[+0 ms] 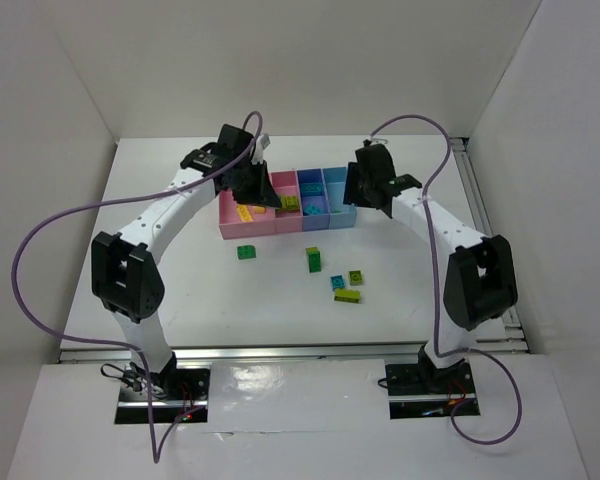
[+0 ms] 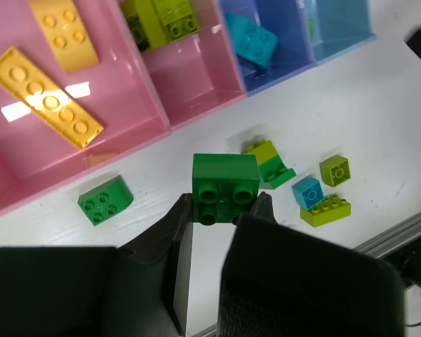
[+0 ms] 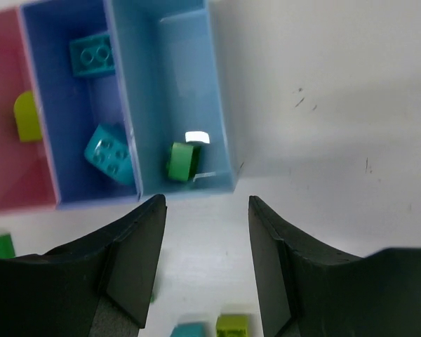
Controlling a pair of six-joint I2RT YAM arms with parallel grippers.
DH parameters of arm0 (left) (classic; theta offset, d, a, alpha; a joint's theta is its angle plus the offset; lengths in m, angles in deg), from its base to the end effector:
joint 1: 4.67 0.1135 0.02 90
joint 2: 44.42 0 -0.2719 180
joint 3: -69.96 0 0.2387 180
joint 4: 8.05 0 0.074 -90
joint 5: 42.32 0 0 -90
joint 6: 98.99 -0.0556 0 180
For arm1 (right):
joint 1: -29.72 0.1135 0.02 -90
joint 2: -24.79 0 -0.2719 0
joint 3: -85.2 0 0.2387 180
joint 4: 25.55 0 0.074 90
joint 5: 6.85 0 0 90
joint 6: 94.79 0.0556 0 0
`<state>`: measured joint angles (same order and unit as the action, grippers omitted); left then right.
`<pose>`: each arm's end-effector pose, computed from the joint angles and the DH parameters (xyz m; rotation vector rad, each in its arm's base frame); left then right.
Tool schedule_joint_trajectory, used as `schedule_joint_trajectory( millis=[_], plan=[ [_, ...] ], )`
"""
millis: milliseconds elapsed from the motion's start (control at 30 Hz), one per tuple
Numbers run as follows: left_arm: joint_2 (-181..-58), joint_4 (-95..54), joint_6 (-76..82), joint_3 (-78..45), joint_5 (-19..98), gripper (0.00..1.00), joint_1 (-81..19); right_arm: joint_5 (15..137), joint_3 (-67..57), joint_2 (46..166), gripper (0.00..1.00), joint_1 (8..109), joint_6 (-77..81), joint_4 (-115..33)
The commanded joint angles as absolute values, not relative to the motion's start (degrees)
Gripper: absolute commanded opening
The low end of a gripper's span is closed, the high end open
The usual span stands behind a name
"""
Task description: Sort the legos into containers by color
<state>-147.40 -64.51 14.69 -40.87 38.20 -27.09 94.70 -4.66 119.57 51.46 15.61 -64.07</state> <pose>0.3688 -0.1621 0.3144 0.0505 2.4831 -0.5566 0.3513 0.1281 0.2756 0.0736 2.3128 0.1394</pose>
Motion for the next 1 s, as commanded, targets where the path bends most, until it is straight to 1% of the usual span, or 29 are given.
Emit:
schedule_joint_trajectory(
  millis=[0, 67, 100, 167, 233, 333, 467, 667, 867, 967],
  plan=[
    [-148.75, -64.35, 10.44, -44.79, 33.44, 0.06, -26.91, 92.3, -10.82, 124.8, 0.58, 47.75, 18.85, -67.61],
    [-149.27, -64.96, 9.21, -45.4, 31.95, 0.06, -26.91, 88.54, -16.34, 129.17, 0.58, 45.81, 19.38, -68.84],
    [-149.8, -65.58, 9.2, -45.41, 31.95, 0.06, -26.91, 87.73, -16.37, 130.94, 0.58, 45.81, 19.9, -69.81],
    [-150.41, -66.28, 8.68, -46.02, 31.42, 0.06, -26.91, 86.94, -21.62, 134.28, 0.59, 45.28, 19.91, -73.14],
    [-151.29, -67.42, 8.68, -47.77, 28.97, 0.06, -26.91, 86.93, -24.88, 137.63, 0.61, 45.89, 19.29, -73.95],
    [-153.05, -69.44, 7.62, -50.23, 28.96, 0.06, -26.91, 86.93, -26.47, 139.83, 0.65, 46.42, 18.24, -74.47],
    [-156.12, -72.7, 5.52, -54.28, 28.96, 0.06, -26.91, 86.93, -30.94, 143.87, 0.65, 47.03, 17.62, -78.76],
    [-158.59, -74.54, 4.99, -58.05, 28.96, 0.06, -25.86, 90.27, -38.68, 151.87, 0.65, 47.57, 14.9, -86.59],
    [-160.88, -75.6, 4.46, -60.88, 28.34, 0.06, -24.8, 89.13, -40.8, 154.6, 0.61, 47.57, 12.97, -89.5],
    [-161.4, -75.6, 4.46, -60.88, 28.34, 0.06, -24.1, 88.43, -40.8, 155.74, 0.61, 47.57, 12.97, -89.5]
  ],
)
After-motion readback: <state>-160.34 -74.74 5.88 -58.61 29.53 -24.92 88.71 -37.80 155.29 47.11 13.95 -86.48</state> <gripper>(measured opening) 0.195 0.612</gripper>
